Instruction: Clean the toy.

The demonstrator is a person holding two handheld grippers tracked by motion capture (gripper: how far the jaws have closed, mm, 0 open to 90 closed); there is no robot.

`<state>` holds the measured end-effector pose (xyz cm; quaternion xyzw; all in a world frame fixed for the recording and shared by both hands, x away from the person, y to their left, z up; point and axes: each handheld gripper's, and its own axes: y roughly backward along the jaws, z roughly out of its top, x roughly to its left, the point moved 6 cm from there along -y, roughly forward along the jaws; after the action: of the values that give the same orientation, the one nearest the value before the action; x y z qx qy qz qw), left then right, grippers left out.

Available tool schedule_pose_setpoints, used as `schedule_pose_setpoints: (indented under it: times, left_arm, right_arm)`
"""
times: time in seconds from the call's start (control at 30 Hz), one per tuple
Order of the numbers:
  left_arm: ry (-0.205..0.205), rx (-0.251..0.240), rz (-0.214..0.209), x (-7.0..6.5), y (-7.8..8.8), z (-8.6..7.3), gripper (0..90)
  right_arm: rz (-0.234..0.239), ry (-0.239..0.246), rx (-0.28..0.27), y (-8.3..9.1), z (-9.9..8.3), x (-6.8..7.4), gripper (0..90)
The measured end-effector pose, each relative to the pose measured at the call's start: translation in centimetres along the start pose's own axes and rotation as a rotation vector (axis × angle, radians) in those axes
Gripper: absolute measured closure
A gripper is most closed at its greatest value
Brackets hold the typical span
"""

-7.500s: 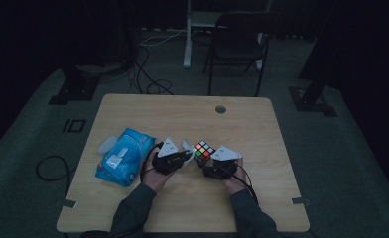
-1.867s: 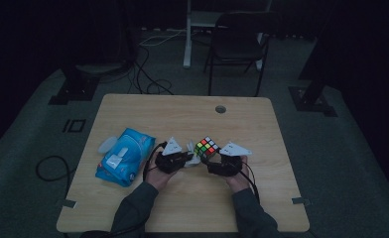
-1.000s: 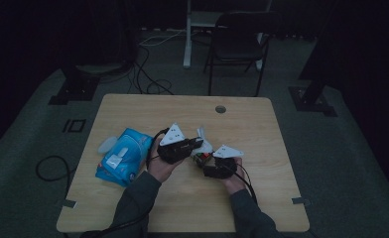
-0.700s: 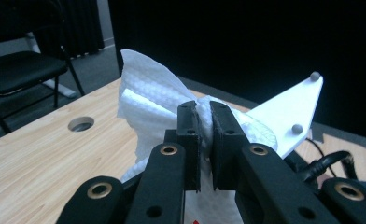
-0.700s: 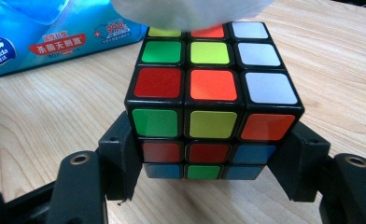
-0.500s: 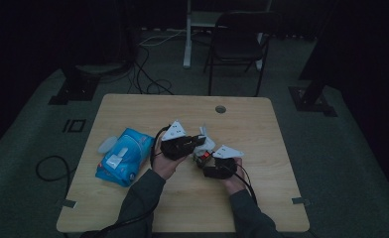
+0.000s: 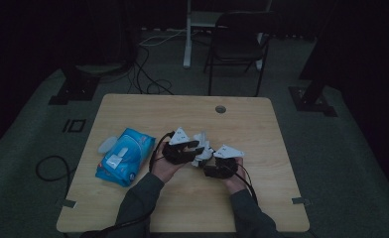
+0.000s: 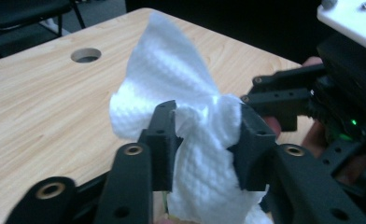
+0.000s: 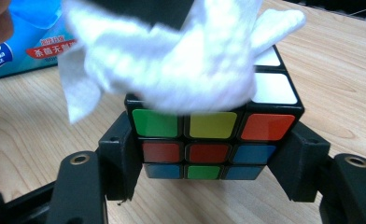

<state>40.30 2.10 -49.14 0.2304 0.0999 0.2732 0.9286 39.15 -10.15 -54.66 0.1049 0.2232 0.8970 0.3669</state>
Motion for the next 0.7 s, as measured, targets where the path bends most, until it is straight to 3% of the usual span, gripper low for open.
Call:
schedule_pose_setpoints:
  times: [0.13, 0.3, 0.37, 0.7]
  left_arm:
    - [-0.009, 0.024, -0.012, -0.2, -0.2, -0.2, 60.6]
    - [-0.026, 0.045, -0.026, -0.5, -0.4, 0.1, 75.1]
    - [-0.021, 0.043, -0.045, -0.7, -0.5, 0.2, 77.8]
    - [-0.073, 0.059, -0.126, -2.4, -1.4, 0.7, 81.2]
  right_arm:
    - [-0.004, 0.002, 0.003, 0.0, 0.0, -0.1, 34.4]
    - [-0.005, -0.002, 0.007, 0.0, -0.1, -0.1, 34.4]
    - [-0.002, -0.001, 0.005, 0.0, -0.1, 0.0, 34.4]
    - [0.005, 0.006, -0.002, -0.1, 0.1, 0.2, 34.4]
